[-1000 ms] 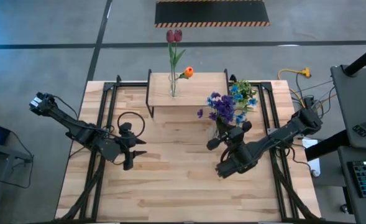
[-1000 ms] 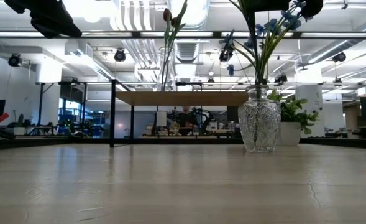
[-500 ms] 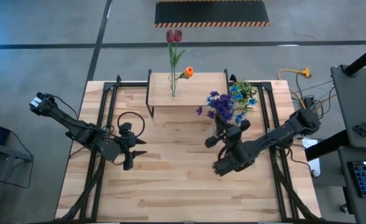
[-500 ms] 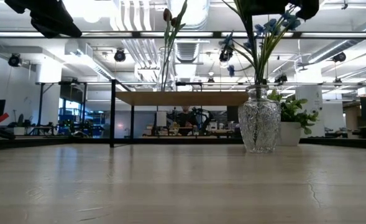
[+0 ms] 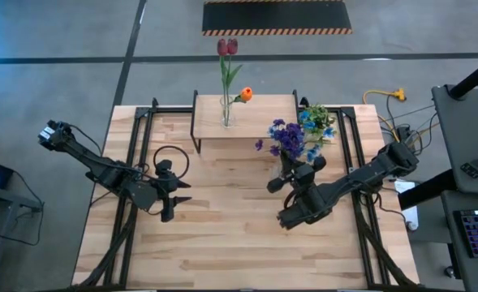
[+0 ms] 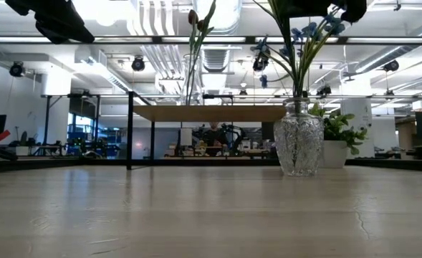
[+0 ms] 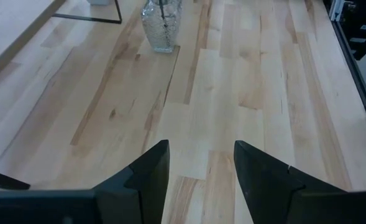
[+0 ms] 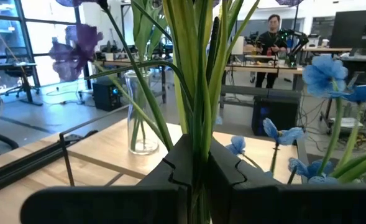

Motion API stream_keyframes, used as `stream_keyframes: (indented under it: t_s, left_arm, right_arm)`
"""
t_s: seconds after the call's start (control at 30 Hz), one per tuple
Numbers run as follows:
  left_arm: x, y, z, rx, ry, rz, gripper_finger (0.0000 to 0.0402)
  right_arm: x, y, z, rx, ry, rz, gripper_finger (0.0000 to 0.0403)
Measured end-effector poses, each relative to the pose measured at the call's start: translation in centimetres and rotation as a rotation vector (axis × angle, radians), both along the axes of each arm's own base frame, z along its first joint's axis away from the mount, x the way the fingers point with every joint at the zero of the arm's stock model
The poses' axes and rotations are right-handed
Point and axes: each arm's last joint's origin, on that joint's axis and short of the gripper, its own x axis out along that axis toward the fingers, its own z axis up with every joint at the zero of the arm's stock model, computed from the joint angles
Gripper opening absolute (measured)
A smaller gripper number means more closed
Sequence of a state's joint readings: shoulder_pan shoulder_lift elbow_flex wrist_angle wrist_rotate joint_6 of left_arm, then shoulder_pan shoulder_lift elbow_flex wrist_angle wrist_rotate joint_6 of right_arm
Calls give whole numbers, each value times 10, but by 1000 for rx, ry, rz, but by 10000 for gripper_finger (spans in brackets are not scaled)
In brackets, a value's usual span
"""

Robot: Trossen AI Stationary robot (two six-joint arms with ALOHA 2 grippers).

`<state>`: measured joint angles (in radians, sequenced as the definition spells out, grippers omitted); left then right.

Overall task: Pick and place flowers into a vace then onto a shelf
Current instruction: Put the purple flowers into the transparent vase

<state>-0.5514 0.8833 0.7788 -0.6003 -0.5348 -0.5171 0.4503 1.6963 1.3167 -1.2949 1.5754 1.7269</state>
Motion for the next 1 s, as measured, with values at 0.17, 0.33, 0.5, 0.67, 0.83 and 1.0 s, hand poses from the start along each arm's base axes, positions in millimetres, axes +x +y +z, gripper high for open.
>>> stream_keyframes:
  t_s: [0.17, 0.33, 0.5, 0.67, 0.83, 1.0]
  left_arm:
    - [0, 0, 0, 1, 1, 0, 164]
    - [0, 0, 0, 2, 2, 0, 164]
    - [0, 0, 0, 4, 5, 0, 164]
    - [-1, 0, -1, 5, 8, 0, 164]
    - [-1, 0, -1, 6, 8, 0, 164]
    - [-1, 0, -1, 6, 8, 0, 164]
  right_arm:
    - [0, 0, 0, 3, 2, 0, 13]
    - [-2, -1, 3, 12, -5, -1, 13]
    - [-3, -1, 5, 15, 9, -1, 13]
    - [-2, -1, 8, 9, 24, -1, 13]
    - [-1, 0, 9, 5, 23, 0, 13]
    - [-1, 0, 7, 7, 2, 0, 13]
